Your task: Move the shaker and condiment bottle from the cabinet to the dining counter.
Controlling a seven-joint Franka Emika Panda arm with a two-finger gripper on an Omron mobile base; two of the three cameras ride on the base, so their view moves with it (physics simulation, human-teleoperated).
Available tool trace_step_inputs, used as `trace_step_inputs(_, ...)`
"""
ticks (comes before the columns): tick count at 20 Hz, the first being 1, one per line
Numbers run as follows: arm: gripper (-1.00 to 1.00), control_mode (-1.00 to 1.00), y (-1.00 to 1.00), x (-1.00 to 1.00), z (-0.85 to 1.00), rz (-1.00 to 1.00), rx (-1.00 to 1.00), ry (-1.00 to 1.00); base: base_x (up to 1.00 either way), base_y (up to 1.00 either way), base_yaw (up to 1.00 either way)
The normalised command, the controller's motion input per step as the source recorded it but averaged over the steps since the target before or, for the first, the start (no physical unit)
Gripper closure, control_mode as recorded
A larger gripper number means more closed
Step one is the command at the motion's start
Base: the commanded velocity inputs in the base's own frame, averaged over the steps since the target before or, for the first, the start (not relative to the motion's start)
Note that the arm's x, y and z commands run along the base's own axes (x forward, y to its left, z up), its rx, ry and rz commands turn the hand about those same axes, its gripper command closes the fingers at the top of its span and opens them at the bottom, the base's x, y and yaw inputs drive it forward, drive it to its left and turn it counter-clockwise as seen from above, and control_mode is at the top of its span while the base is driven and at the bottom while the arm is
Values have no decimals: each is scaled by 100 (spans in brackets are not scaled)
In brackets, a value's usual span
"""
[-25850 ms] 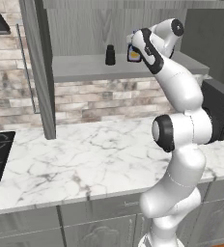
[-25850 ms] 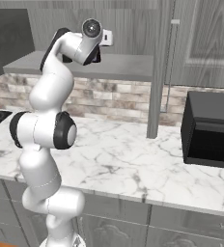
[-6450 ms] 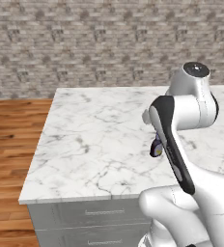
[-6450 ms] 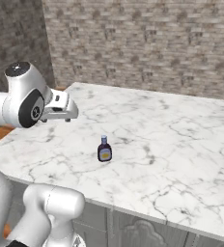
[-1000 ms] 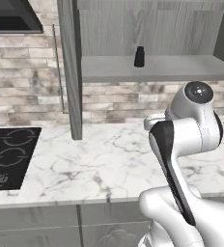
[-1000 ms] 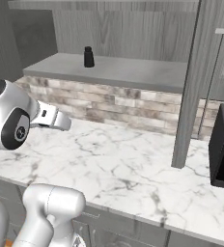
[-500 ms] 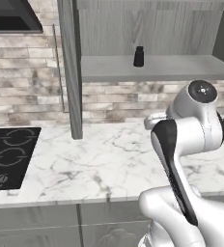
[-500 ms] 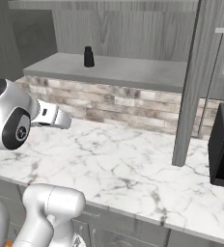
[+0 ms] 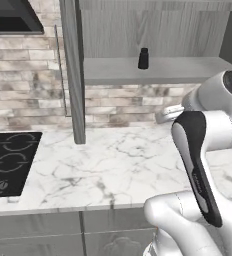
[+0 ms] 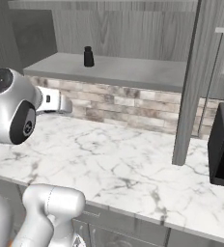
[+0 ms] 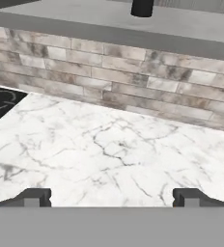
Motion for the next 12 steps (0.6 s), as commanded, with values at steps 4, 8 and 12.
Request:
trace_step_inputs(4, -100, -100, 0, 18, 33, 9, 5, -12, 0, 0, 0)
trace_step_inputs(8, -100, -100, 0, 18, 32, -1, 10, -8, 0, 0, 0)
trace_step_inputs(12, -100, -100, 0, 43, 28, -6, 11, -1, 0, 0, 0)
